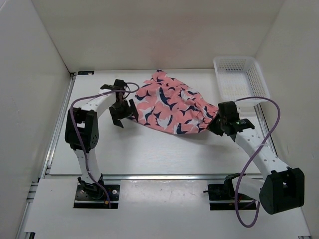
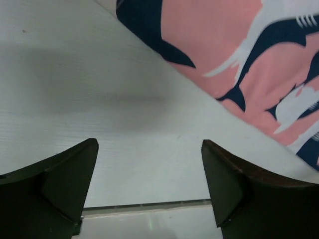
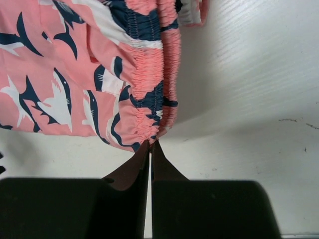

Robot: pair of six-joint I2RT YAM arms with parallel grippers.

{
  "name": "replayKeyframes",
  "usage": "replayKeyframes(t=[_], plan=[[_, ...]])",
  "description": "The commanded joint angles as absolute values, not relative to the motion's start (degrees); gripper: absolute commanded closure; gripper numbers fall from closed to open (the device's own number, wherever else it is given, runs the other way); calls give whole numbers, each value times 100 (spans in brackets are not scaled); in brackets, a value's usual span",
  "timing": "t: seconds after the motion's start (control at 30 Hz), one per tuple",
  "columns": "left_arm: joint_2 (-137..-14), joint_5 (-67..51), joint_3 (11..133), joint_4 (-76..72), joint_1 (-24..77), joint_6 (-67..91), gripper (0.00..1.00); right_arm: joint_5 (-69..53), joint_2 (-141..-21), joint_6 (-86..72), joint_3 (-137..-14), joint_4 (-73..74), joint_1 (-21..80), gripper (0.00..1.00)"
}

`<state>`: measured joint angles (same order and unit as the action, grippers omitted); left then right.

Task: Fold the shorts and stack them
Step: Flatten the shorts out

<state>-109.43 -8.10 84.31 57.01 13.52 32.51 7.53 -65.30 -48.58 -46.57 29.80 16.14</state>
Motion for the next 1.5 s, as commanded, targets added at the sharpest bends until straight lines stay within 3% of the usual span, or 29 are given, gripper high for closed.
replayKeyframes(t=[0.0,0.2,0.3,0.47,0.57,0.7,0.9,1.0,1.03,1.07,1.1,1.13,1.2,1.47], plan=[[-10775,-424,8499,5238,1380,3392,2,870,-6302,-4791,-4702,2909,1635,100],[-11442,-149,8964,5019,1380,3559,1,870,-6250,-4720,-4702,2962,1582,100],[-11846,-36,9306,5019,1441,3691,15,818,-6197,-4658,-4702,3015,1529,100],[-12541,-96,9773,5019,1494,3814,29,817,-6074,-4597,-4650,3129,1477,100],[-12604,-176,9888,5019,1494,3753,89,389,-5968,-4536,-4597,3182,1354,100],[-11852,-26,9529,5142,1380,3753,90,334,-5722,-4360,-4544,3462,1354,100],[-9698,70,7771,5142,1660,3806,90,-69,-5388,-4245,-3983,3762,1301,100],[-9204,1,7033,5142,1915,4042,90,-351,-5230,-4605,-3552,3762,1301,100],[-9028,0,6901,5142,1916,4095,90,-473,-5230,-4692,-3446,3762,1301,92],[-8957,0,6725,5142,1994,4200,90,-544,-5099,-4798,-3332,3596,1301,76],[-8904,0,6671,5063,2091,4201,90,-597,-5028,-4886,-3070,3508,1301,38],[-8842,0,6671,5063,2092,4201,90,-598,-4949,-4991,-2919,3411,1301,27],[-8842,0,6671,5063,2258,4201,90,-773,-4685,-5341,-2621,3069,1301,19],[-8842,-88,6838,5063,2373,4096,90,-467,-3806,-6003,-1389,2215,1249,22]])
